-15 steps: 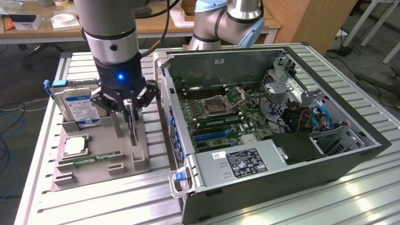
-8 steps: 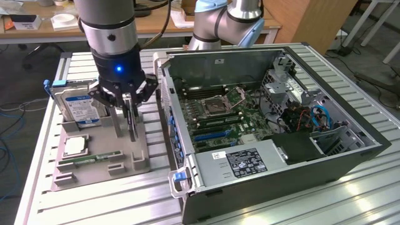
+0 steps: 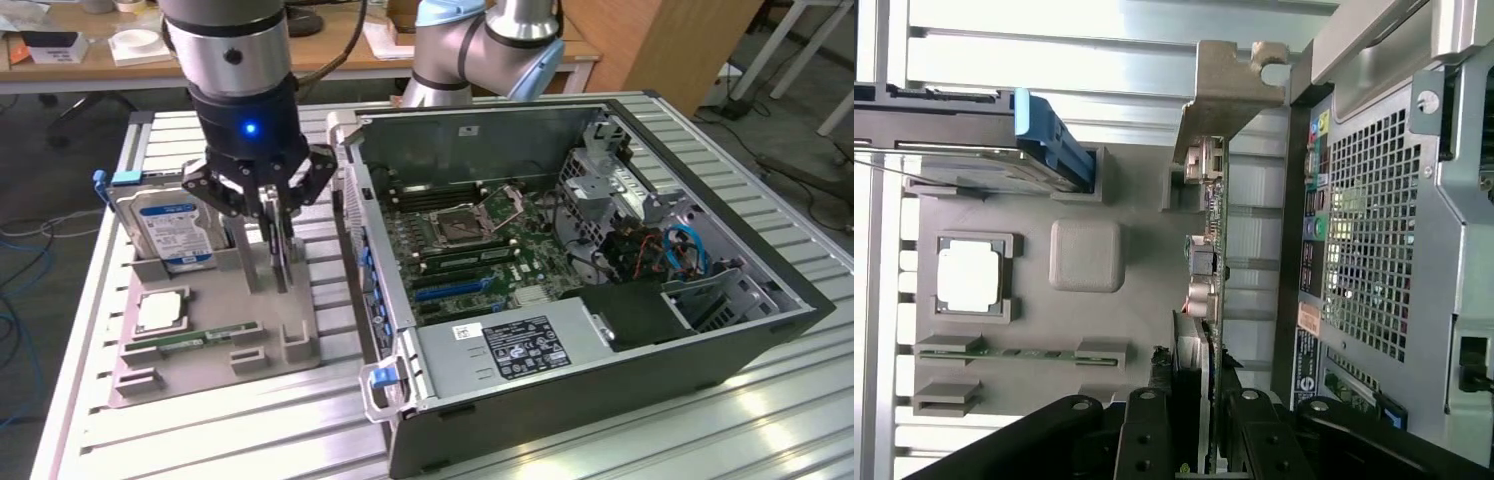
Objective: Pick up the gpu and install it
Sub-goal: 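Pick up the gpu and move the gpu toward the slot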
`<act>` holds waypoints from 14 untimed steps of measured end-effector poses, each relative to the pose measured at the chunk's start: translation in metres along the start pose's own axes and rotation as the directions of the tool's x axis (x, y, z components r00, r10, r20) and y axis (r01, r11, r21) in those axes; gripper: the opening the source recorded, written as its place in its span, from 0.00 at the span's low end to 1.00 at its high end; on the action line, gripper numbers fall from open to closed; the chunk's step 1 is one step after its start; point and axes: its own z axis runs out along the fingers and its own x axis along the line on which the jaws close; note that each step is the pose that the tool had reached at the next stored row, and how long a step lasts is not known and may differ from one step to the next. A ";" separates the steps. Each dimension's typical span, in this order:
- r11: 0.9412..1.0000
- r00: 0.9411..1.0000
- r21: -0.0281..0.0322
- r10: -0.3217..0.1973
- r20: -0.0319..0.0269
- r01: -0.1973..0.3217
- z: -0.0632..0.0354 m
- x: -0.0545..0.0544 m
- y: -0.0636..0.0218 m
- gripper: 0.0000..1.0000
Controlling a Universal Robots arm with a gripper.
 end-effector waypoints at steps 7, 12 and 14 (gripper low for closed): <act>1.000 1.000 0.000 0.000 0.000 0.000 -0.0189 0.000 0.0009 0.27; 1.000 1.000 0.000 0.000 0.000 0.000 -0.0380 -0.001 0.0017 0.27; 1.000 1.000 0.000 0.000 0.000 0.000 -0.0448 -0.001 0.0020 0.27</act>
